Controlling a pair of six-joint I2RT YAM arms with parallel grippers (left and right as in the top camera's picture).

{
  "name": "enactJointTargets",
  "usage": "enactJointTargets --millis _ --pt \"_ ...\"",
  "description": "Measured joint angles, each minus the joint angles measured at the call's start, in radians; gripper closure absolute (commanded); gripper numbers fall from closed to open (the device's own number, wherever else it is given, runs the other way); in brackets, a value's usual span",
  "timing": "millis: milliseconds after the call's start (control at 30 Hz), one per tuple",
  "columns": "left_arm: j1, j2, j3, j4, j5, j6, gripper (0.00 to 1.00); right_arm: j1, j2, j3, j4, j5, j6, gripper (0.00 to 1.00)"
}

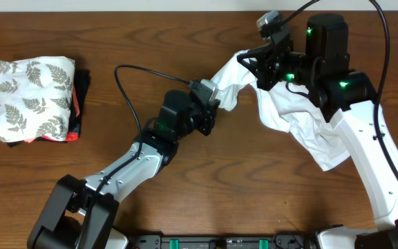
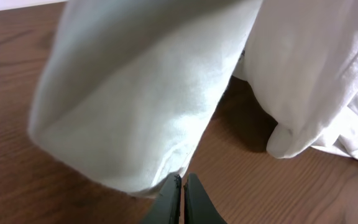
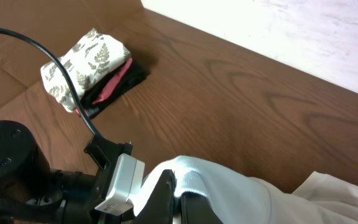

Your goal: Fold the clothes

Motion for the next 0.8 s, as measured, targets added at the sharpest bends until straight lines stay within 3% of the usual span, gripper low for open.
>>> enactJointTargets --millis 533,800 --pt "0.001 -0.016 0.0 -0.062 -0.101 0.044 0.94 0.0 0.0 0.0 -0.037 0.002 -0.004 0.99" --pt "0.076 -0.327 0.0 -0.137 -0.113 -0.285 0.94 0.0 0.0 0.0 -0.037 0.042 -0.004 0.99"
